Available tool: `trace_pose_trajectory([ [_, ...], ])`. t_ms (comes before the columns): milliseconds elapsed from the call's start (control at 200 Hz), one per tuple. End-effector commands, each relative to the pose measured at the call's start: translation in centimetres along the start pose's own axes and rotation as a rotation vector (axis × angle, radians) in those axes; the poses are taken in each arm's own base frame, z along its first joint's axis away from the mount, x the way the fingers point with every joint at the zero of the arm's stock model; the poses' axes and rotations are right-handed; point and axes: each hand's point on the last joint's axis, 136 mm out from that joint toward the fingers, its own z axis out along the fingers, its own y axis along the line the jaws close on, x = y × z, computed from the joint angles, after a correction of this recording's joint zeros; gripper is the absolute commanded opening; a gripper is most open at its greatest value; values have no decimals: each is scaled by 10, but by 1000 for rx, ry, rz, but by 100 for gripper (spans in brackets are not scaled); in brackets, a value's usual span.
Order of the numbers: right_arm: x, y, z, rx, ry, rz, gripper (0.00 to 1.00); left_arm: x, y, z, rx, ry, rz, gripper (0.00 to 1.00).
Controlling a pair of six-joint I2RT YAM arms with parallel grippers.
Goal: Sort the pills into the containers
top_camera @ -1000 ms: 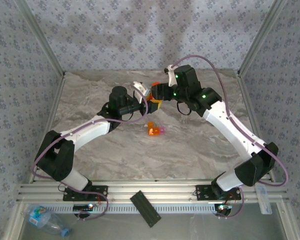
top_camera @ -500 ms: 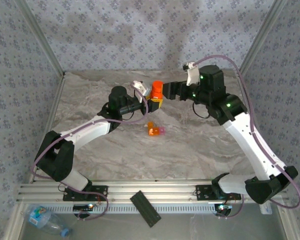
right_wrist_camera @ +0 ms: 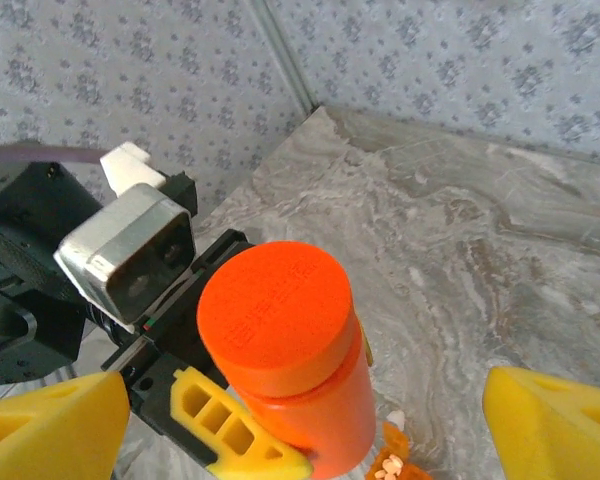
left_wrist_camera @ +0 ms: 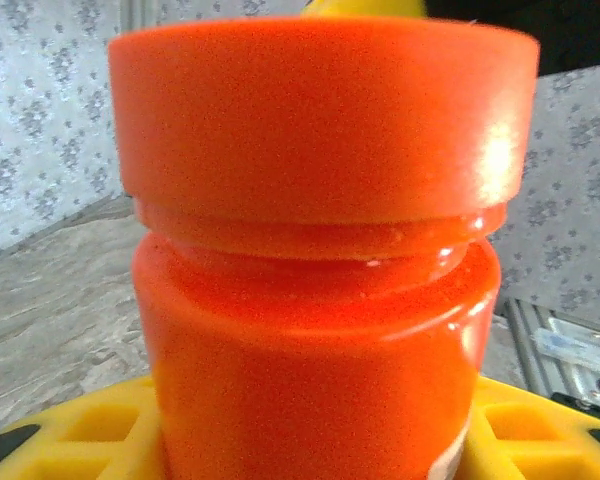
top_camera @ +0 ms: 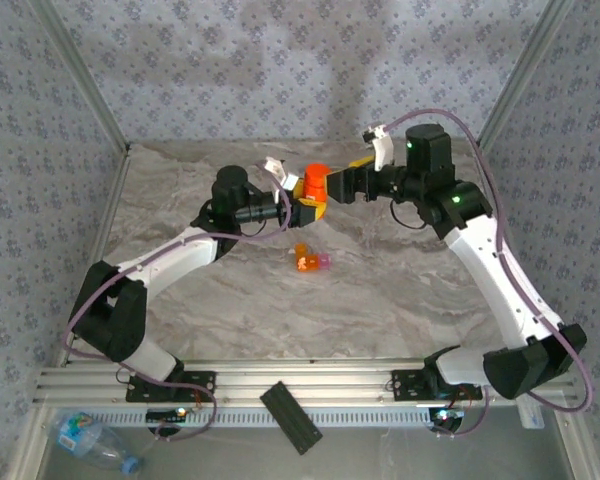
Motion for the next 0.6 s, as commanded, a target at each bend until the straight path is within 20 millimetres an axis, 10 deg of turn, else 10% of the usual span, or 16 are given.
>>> trace_pose_trajectory([
  [0,-6,12,3,-59,-2,-36,92,-23,-12,1,77,-47,34,0],
  [595,-5,17,26,-105,18,-20,83,-19,-13,6,99,-35,21,0],
])
